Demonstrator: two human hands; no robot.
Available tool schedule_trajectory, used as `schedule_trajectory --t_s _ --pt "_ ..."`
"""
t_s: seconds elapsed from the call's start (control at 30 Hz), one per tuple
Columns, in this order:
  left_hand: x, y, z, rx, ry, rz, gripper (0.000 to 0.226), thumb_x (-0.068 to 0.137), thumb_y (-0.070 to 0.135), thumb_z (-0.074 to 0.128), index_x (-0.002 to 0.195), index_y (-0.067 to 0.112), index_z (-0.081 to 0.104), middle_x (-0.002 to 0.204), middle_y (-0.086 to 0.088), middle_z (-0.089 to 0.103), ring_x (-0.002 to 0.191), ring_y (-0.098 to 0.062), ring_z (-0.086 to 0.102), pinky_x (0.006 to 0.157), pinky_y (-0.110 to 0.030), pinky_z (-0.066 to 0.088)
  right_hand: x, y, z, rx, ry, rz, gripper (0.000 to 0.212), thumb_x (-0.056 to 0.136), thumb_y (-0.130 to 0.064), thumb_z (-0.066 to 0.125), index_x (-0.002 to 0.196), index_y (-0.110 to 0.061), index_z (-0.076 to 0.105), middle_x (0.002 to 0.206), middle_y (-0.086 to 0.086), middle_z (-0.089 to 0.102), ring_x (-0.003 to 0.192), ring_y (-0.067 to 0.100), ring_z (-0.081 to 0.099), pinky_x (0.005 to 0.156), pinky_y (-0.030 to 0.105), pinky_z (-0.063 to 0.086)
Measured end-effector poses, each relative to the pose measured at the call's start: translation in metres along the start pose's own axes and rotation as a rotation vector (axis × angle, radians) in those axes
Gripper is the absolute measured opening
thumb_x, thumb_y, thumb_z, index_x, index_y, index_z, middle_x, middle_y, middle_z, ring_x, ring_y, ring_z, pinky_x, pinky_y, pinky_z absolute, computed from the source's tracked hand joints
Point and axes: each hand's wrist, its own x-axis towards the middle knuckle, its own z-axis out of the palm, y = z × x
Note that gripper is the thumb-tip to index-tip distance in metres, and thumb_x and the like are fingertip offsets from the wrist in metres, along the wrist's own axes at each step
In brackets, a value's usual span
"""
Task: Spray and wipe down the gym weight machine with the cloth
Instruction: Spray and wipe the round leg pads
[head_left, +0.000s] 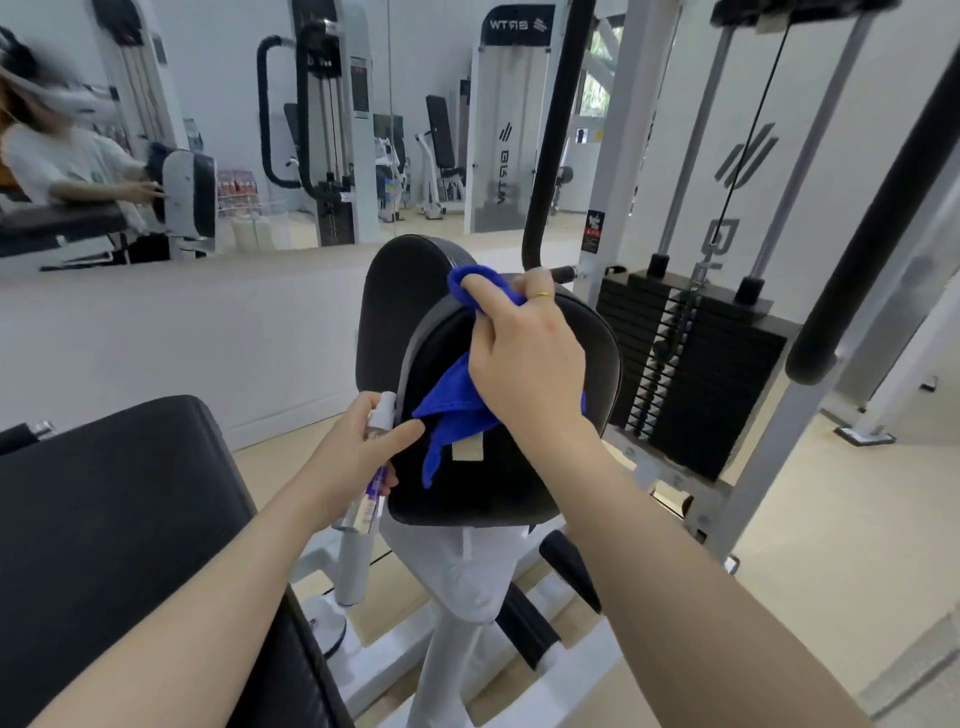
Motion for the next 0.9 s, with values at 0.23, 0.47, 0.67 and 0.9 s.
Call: schedule_trajectory --t_s 0.23,0.47,0.67,0.9 --pt "-0.001 0.001 0.0 0.051 -0.004 -0.03 0.033 0.086 0.04 0.06 0.109 0.023 0.044 0.077 -0.017 0.06 0.054 -0.02 0.055 0.054 -0.03 0.051 -0.003 0.07 -0.021 0.053 0.081 0.441 0.034 0.096 -0.022 0.041 0.127 -0.027 0.054 0.112 0.006 0.046 0.075 0.018 0.049 0.072 0.037 0.049" --pt "0.001 -0.001 0.0 0.056 0.004 -0.023 0.029 0.086 0.04 0.061 0.106 0.026 0.046 0.07 -0.012 0.059 0.052 -0.017 0.055 0.051 -0.029 0.049 0.006 0.024 -0.004 0.018 -0.002 -0.103 0.033 0.091 -0.02 0.048 0.122 -0.023 0.059 0.108 0.01 0.05 0.071 0.015 0.041 0.055 0.025 0.039" --pt "-0.001 -0.001 0.0 0.085 -0.002 -0.048 0.032 0.087 0.04 0.058 0.111 0.027 0.041 0.079 -0.013 0.06 0.056 -0.017 0.057 0.054 -0.028 0.051 -0.007 0.082 -0.014 0.22 0.023 0.386 0.037 0.094 -0.023 0.043 0.128 -0.03 0.053 0.104 0.004 0.047 0.083 0.015 0.047 0.078 0.027 0.038" --pt "-0.006 -0.001 0.002 0.095 0.035 -0.052 0.037 0.086 0.041 0.058 0.114 0.023 0.04 0.076 -0.013 0.06 0.053 -0.017 0.057 0.053 -0.028 0.051 -0.1 0.124 0.045 0.752 -0.262 1.158 0.031 0.093 -0.006 0.034 0.101 -0.016 0.062 0.072 0.007 0.058 0.056 0.013 0.053 0.053 0.025 0.041"
